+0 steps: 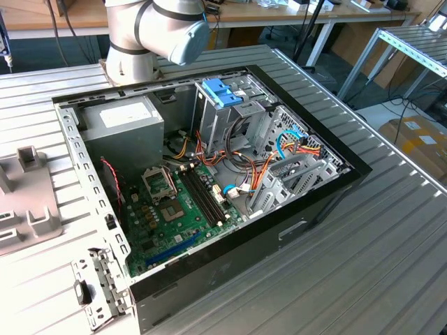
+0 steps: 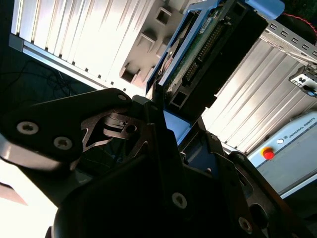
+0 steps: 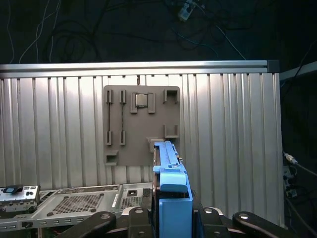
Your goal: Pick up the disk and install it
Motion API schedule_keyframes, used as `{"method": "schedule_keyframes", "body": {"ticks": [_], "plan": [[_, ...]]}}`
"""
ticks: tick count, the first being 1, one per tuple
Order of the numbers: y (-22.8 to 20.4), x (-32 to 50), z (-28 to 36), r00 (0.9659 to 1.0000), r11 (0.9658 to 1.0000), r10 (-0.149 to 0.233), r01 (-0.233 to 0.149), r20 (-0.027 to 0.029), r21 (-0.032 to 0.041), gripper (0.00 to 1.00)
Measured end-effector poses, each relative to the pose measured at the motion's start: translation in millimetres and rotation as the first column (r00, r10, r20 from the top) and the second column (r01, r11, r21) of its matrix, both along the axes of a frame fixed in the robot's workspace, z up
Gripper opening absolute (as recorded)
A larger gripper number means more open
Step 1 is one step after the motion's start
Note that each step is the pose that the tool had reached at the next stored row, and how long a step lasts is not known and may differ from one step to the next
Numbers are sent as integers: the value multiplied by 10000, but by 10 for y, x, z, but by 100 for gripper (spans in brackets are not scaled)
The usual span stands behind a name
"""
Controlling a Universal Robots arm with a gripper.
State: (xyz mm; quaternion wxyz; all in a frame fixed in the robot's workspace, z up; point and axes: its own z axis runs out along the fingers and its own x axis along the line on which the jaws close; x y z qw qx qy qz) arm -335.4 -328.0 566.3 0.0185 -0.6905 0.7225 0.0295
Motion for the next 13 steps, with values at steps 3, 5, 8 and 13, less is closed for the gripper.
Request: {"method": "schedule_keyframes", "body": {"ticks": [3,5,8,13], "plan": [[-14,10,-1,10000,10000,0,0,0,0,37],[-21,16,-2,10000,10000,0,0,-1,0,37],[-32,25,-3,10000,10000,0,0,-1,0,37],[-51,40,-4,10000,10000,0,0,-1,0,37]]}}
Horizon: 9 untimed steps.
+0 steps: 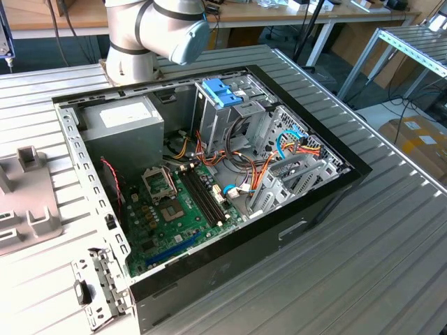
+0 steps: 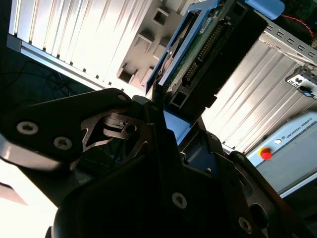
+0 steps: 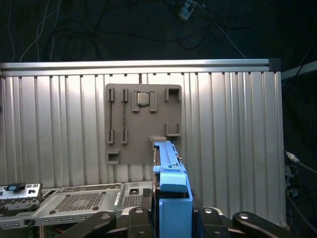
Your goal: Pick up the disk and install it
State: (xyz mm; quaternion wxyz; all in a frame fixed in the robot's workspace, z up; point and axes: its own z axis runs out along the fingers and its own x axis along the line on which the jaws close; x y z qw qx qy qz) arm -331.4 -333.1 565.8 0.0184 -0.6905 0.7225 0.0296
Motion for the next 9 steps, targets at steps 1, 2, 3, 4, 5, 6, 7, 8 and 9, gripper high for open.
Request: {"method": "schedule_keyframes", "body": {"ticks": [1,2,3,4,5,6,7,8,9], "plan": [[-3,3,0,10000,10000,0,0,0,0,37],[-9,7,-1,10000,10000,0,0,0,0,37],[-12,10,-1,10000,10000,0,0,0,0,37],[-15,12,-2,10000,10000,0,0,1,0,37],[-19,15,-2,10000,10000,0,0,0,0,37],[-23,18,-2,10000,10000,0,0,0,0,37],[-26,21,-3,10000,10000,-1,1,0,0,37],[-29,23,-3,10000,10000,0,0,0,0,37],[-32,26,-3,10000,10000,0,0,0,0,37]]}}
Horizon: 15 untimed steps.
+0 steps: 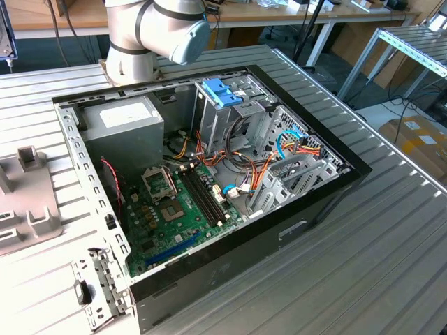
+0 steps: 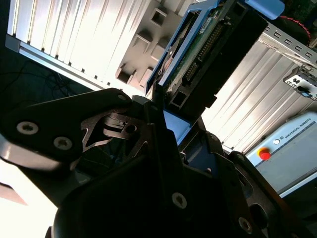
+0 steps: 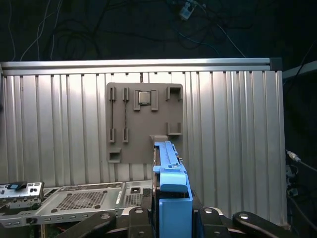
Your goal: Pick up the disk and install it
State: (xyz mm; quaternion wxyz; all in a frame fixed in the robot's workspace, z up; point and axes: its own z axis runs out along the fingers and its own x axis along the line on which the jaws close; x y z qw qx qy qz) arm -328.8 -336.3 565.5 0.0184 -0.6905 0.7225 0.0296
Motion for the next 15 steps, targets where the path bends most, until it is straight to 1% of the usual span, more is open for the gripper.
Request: {"method": "schedule_keyframes", "body": {"ticks": [1,2,4,8,15], "plan": [[-4,3,0,10000,10000,0,0,0,0,37],[-35,35,-4,10000,10000,0,0,2,1,37],[-72,91,-8,10000,10000,0,0,1,0,37],[-88,109,-9,10000,10000,0,0,0,0,37],[-128,153,-12,10000,10000,1,-1,1,0,37]]}}
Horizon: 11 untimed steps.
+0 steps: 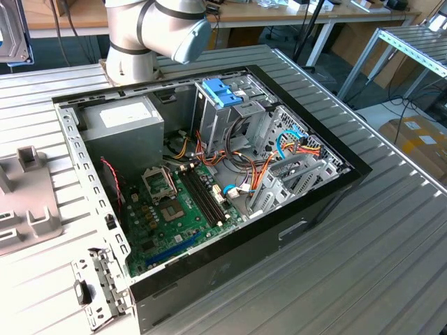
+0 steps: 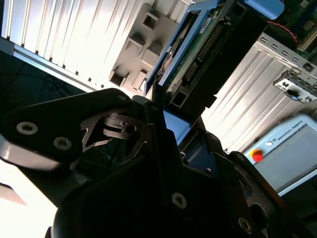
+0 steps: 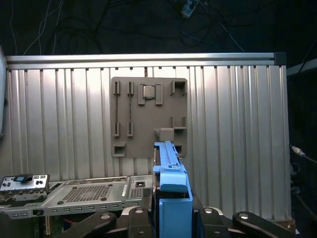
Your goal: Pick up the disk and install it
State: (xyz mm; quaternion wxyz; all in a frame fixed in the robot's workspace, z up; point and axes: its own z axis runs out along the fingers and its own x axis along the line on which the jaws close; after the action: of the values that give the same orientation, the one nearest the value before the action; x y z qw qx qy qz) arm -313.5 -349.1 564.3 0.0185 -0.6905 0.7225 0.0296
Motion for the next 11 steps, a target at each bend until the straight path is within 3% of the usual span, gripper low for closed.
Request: {"method": "schedule_keyframes", "body": {"ticks": [11], "plan": [[-37,50,-4,10000,10000,0,0,0,0,37]]}}
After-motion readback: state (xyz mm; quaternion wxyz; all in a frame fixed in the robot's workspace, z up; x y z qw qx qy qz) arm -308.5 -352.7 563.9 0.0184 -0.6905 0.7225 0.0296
